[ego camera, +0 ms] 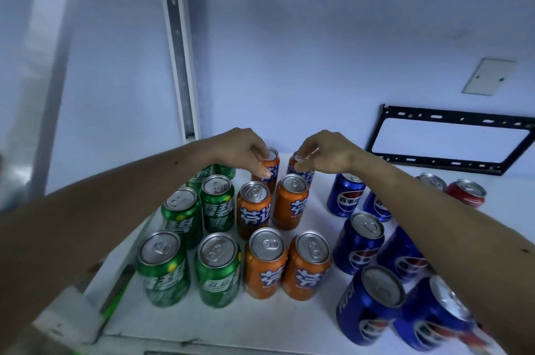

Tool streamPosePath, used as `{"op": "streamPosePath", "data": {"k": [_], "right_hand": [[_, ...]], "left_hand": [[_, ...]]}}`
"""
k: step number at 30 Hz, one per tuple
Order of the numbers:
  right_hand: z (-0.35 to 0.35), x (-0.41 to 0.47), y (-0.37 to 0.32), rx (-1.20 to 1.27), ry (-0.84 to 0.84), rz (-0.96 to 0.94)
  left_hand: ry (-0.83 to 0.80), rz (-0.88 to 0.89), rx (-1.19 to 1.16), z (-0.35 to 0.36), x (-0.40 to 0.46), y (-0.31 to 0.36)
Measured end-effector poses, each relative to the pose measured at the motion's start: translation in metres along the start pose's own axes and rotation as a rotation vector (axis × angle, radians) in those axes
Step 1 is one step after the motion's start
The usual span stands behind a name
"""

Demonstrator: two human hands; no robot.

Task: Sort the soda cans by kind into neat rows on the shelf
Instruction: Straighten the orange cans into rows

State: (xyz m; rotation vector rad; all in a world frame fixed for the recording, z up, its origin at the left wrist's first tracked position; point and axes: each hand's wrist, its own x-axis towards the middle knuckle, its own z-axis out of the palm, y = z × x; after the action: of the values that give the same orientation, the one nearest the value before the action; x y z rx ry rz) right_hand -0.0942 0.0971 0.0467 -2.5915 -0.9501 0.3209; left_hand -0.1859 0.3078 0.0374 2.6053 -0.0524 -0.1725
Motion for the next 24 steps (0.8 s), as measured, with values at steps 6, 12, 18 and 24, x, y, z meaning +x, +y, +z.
{"op": "streamPosePath", "data": {"k": [6, 12, 18, 24], "right_hand": [[0.019, -0.026, -0.015, -0.097, -0.144, 0.028], [0.034, -0.025, -0.022, -0.244, -0.090, -0.037], [0.033, -0.025, -0.016, -0.317, -0.028, 0.074], [0.032, -0.032, -0.006, -0.252, -0.020, 0.128]], "left_hand": [[-0.125, -0.045, 0.085, 0.013, -0.023, 0.012], [-0.114, 0.001, 0.238, 0.023, -0.035, 0.014], [-0.089, -0.008, 0.209, 0.028, -0.029, 0.019], [-0.085, 0.001, 0.229, 0.034, -0.019, 0.032]]}}
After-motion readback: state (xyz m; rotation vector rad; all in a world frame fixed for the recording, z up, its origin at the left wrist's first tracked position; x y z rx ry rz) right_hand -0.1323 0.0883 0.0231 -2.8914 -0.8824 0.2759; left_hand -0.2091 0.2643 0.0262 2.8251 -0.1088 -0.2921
